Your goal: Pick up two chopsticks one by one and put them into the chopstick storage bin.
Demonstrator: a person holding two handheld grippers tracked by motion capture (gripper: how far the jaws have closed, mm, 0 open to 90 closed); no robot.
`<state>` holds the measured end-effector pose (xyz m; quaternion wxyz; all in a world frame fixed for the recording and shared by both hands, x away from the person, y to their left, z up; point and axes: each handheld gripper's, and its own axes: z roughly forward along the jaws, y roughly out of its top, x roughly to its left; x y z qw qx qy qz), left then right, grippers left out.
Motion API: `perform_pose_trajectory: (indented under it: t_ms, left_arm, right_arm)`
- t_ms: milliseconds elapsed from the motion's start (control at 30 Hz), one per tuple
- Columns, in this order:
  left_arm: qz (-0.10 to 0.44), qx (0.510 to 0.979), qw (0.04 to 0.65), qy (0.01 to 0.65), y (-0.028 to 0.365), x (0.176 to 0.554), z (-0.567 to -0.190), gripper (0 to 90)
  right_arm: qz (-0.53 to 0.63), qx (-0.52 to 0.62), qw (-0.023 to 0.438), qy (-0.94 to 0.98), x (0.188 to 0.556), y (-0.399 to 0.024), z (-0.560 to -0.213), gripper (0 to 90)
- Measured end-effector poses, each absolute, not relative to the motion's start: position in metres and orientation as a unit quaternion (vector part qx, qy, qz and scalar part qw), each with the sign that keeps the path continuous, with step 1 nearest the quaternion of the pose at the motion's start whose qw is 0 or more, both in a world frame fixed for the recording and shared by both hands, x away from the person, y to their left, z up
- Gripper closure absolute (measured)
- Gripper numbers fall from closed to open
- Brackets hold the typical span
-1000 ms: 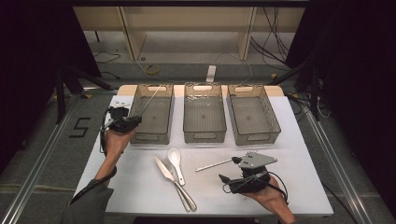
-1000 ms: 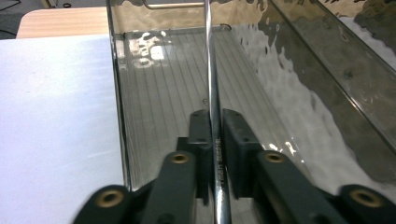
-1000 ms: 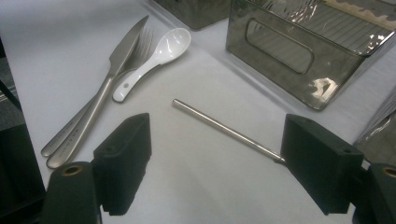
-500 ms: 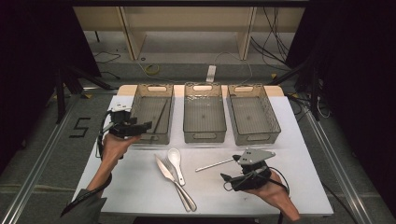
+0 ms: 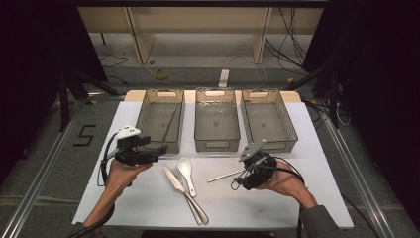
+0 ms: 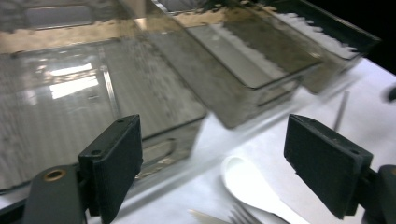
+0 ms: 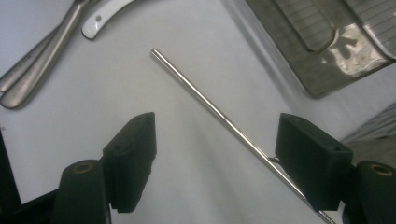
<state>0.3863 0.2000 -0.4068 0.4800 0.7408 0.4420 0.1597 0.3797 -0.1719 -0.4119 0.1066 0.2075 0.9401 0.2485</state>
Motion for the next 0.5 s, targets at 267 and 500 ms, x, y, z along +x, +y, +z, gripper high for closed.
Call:
perform_pose_trajectory:
  t_ms: [267, 500]
  left_arm:
    - [0.153, 0.748, 0.498, 0.412, 0.190, 0.370, -0.408, 16.1]
    - [0.153, 0.746, 0.509, 0.401, 0.186, 0.359, -0.411, 15.4]
  right_arm:
    - [0.199, 0.207, 0.091, 0.954, 0.400, -0.162, -0.424, 32.9]
    - [0.179, 0.200, 0.071, 0.961, 0.415, -0.157, -0.432, 36.3]
